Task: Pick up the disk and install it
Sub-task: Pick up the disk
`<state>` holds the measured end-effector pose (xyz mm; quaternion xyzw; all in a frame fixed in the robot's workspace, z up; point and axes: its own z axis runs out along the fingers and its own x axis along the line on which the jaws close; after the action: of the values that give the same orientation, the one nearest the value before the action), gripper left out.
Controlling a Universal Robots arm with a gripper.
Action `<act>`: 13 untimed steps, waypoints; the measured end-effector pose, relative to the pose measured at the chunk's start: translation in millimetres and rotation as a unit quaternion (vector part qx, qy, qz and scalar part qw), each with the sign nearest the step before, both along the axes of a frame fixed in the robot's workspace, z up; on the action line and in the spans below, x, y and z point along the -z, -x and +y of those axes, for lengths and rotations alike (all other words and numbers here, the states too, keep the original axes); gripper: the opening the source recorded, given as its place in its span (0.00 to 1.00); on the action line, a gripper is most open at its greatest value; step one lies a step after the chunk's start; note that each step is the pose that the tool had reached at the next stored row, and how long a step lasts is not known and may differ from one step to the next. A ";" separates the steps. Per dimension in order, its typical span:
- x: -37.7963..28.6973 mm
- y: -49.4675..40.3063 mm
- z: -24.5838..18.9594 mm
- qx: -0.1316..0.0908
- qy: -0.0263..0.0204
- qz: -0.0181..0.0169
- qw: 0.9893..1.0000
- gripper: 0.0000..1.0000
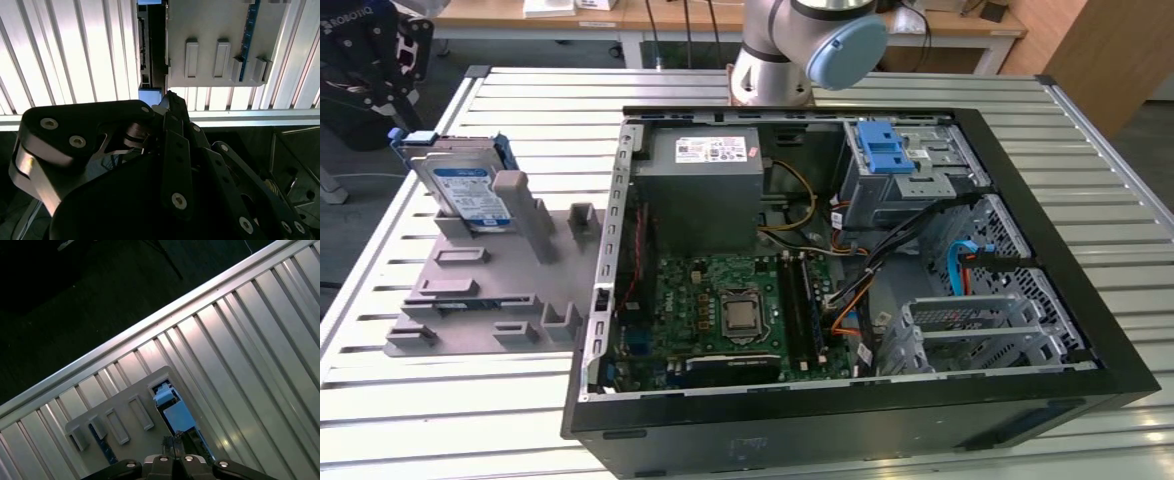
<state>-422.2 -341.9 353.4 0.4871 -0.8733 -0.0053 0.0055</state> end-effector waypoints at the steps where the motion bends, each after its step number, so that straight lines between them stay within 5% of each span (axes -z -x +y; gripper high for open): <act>1: 0.0 0.0 0.0 -0.001 0.000 0.000 1.000 0.11; 13: 0.0 0.0 0.0 -0.010 0.000 0.000 1.000 0.11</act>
<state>-422.2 -341.9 353.3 0.4956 -0.8685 -0.0053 0.0056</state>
